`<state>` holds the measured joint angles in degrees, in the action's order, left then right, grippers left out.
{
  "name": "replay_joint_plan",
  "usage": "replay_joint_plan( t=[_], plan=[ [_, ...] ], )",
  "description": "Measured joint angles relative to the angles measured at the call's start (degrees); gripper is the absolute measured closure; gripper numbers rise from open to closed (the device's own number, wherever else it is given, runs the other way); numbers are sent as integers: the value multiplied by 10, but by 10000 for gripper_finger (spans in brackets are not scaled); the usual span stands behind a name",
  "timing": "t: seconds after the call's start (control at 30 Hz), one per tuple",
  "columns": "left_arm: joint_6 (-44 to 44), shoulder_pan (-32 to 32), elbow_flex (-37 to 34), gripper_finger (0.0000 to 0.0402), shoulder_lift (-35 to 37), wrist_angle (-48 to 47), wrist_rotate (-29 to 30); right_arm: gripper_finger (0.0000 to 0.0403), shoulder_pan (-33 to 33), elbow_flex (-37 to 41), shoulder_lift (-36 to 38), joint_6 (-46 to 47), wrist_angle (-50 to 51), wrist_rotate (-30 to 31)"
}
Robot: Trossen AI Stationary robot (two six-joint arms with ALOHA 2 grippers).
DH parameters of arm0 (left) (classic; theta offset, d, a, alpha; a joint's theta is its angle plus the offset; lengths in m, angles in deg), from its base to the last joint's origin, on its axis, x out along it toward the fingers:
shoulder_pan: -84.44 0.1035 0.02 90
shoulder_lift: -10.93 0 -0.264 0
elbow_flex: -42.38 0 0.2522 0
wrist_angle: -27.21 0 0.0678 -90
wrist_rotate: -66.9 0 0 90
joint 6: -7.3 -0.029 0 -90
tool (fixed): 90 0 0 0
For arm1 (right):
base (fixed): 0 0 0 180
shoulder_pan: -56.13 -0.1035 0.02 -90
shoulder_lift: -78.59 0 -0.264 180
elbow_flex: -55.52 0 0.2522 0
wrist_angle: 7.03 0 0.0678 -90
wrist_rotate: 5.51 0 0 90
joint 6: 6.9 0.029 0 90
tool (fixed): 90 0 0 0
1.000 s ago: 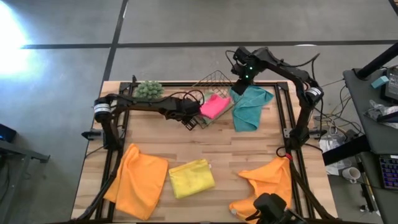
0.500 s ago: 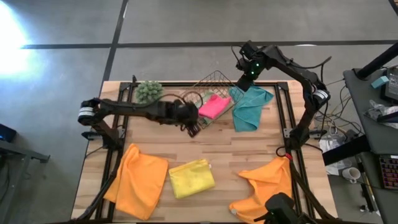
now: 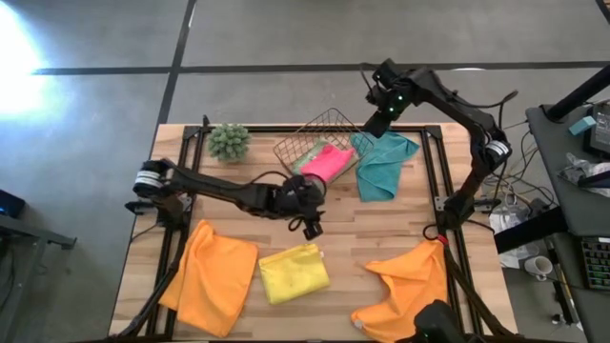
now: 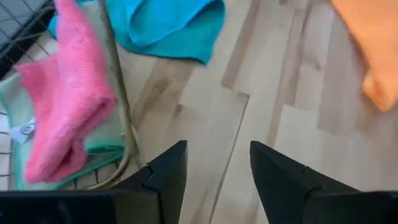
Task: Fold microfiber towels
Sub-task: Adjust the wire basket
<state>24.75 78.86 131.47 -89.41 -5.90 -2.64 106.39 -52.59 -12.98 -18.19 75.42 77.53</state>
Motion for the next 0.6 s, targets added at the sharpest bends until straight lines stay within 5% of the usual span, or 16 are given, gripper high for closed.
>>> replay_joint_plan(
  t=[0.6],
  plan=[
    [1, 34, 12, 242, -36, -47, 93, 365, 0, 0, 24, 1, 1, 0]
  ],
)
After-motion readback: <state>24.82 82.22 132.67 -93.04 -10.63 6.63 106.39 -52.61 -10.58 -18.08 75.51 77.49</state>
